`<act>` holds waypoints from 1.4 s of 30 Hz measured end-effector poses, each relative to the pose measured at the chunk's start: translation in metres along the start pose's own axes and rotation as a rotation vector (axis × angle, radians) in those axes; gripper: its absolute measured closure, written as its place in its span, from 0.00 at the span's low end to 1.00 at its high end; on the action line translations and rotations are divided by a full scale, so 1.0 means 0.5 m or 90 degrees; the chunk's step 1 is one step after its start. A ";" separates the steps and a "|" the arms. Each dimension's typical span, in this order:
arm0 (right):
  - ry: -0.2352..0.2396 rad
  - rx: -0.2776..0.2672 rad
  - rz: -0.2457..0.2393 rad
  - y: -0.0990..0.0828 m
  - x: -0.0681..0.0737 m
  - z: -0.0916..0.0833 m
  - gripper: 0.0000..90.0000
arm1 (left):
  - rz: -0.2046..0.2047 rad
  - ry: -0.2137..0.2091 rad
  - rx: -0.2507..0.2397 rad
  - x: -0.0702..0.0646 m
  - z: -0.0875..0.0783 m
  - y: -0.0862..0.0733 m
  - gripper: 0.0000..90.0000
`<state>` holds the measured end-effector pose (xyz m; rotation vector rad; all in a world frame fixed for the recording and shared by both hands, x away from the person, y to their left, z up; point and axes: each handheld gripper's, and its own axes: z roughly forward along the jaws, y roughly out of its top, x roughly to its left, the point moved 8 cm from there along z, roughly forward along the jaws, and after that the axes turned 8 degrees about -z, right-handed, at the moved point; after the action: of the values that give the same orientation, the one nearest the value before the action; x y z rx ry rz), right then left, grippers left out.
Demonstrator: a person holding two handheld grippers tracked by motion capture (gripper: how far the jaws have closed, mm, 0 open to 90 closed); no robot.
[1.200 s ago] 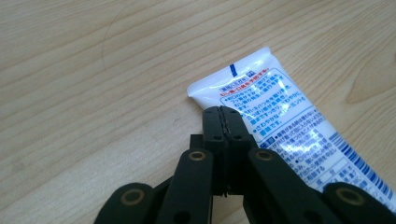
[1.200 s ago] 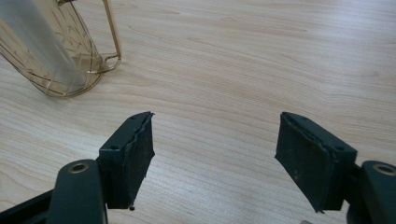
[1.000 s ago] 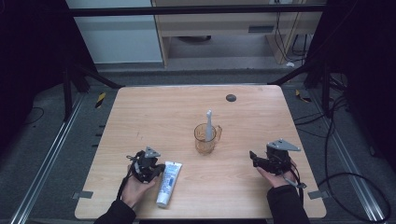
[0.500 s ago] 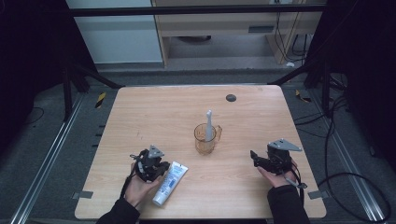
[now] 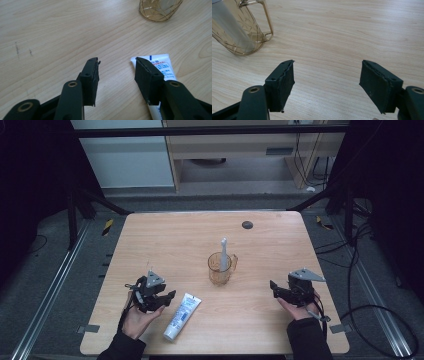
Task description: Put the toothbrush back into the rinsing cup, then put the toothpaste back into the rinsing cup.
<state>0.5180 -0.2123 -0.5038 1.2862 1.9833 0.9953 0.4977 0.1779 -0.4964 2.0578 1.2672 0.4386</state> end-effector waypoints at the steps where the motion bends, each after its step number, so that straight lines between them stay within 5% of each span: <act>1: 0.000 -0.001 0.000 0.000 0.000 0.000 0.31 | -0.004 0.001 -0.001 -0.001 -0.002 0.000 0.57; 6: 0.001 0.001 0.000 0.000 -0.001 0.001 0.31 | -0.029 -0.005 0.006 -0.012 -0.005 -0.002 0.41; 12: 0.002 -0.001 0.005 0.000 -0.002 -0.002 0.31 | 0.003 -0.018 0.018 -0.038 -0.005 -0.007 0.37; 18: 0.007 0.002 -0.006 0.000 0.003 0.003 0.31 | 0.008 -0.024 0.031 -0.058 -0.003 -0.014 0.32; 42: 0.005 0.007 -0.015 0.001 0.006 0.007 0.31 | 0.019 -0.031 0.090 -0.101 0.029 -0.032 0.32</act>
<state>0.5198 -0.2082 -0.5056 1.2638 2.0083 0.9814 0.4719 0.1329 -0.5148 2.1946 1.2715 0.3187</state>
